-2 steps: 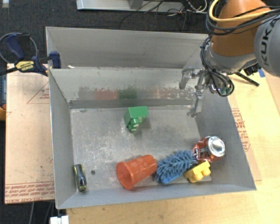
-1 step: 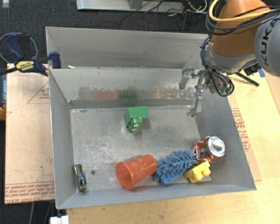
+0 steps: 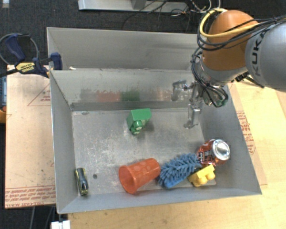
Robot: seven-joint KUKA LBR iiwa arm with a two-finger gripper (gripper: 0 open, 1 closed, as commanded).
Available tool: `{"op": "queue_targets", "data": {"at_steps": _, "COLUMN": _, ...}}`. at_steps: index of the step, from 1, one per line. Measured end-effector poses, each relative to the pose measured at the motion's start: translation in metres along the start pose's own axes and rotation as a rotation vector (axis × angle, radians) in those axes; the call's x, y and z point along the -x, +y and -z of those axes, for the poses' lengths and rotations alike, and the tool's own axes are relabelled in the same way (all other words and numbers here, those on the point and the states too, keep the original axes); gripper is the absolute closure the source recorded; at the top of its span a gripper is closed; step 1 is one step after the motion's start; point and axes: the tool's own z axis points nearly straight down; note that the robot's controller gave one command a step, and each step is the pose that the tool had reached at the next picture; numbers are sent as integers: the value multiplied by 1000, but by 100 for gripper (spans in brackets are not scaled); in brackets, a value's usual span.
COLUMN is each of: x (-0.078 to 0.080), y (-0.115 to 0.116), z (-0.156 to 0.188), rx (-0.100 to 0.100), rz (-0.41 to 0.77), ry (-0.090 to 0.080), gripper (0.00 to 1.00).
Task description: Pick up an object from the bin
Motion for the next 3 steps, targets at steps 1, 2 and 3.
{"op": "queue_targets", "data": {"at_steps": 1, "x": -2, "y": -2, "z": -8, "rx": -2, "rz": 53, "ry": -3, "gripper": 0}}
{"op": "queue_targets", "data": {"at_steps": 2, "x": 6, "y": 4, "z": -65, "rx": 2, "rz": 240, "ry": 2, "gripper": 0}}
{"op": "queue_targets", "data": {"at_steps": 3, "x": 0, "y": -18, "z": -74, "rx": -3, "rz": 244, "ry": -7, "gripper": 0}}
